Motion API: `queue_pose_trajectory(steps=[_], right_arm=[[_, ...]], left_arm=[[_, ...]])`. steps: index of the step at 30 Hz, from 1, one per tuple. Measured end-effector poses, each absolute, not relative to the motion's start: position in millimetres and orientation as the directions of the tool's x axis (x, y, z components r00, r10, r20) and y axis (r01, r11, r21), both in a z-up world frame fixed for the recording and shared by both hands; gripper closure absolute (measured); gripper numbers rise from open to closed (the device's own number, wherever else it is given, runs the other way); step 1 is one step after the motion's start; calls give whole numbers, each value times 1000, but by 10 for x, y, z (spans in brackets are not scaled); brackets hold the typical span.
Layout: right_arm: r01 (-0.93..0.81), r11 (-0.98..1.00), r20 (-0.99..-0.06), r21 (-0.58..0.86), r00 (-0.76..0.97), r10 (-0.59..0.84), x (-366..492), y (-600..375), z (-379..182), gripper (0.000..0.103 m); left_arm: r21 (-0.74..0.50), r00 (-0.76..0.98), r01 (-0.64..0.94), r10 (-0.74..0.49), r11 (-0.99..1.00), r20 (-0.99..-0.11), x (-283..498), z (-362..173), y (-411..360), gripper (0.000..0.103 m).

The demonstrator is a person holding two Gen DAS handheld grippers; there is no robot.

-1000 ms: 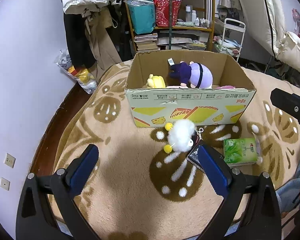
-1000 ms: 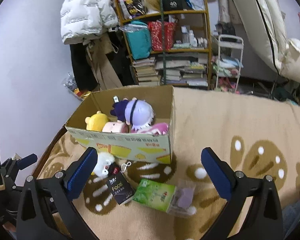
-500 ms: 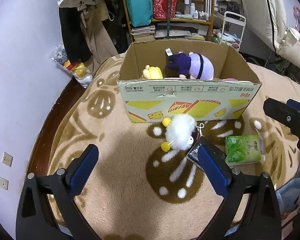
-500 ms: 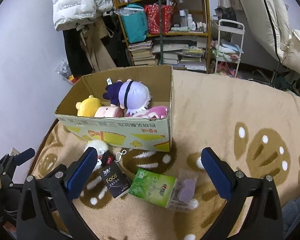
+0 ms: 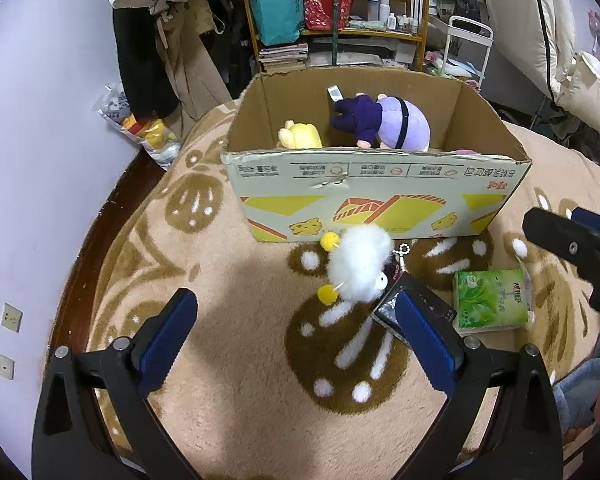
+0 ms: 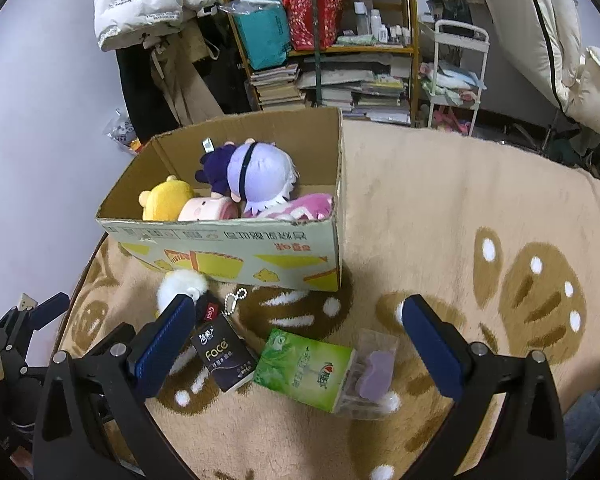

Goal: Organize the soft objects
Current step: 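Move both tools back toward the remaining items beside the box, then grasp the white fluffy keychain with the left tool while the right tool grasps the green tissue packet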

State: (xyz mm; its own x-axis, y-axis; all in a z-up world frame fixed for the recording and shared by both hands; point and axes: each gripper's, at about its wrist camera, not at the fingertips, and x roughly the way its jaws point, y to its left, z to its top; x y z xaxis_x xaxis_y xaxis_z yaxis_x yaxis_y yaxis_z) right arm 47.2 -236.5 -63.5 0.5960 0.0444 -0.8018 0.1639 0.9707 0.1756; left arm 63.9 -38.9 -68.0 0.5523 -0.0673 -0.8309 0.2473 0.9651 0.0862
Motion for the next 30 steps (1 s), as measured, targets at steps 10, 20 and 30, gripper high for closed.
queue_pose_trajectory(steps=[10,20,30], right_arm=[[191,964,-860,185,506,65,599,-2391,-860,0],[199,961,-880,192,469,78,680,-2355,-975,0],[228,948,-912,222,393,119,737,-2385,-1128,3]], left_arm=[[71,527,262,-81,962,-846,802,-842,-473,5],[45,505,308,-123,950,-854,975,-1040,-551,5],[-10,484,328,-177,945,-857,1108,-1181,-577,5]])
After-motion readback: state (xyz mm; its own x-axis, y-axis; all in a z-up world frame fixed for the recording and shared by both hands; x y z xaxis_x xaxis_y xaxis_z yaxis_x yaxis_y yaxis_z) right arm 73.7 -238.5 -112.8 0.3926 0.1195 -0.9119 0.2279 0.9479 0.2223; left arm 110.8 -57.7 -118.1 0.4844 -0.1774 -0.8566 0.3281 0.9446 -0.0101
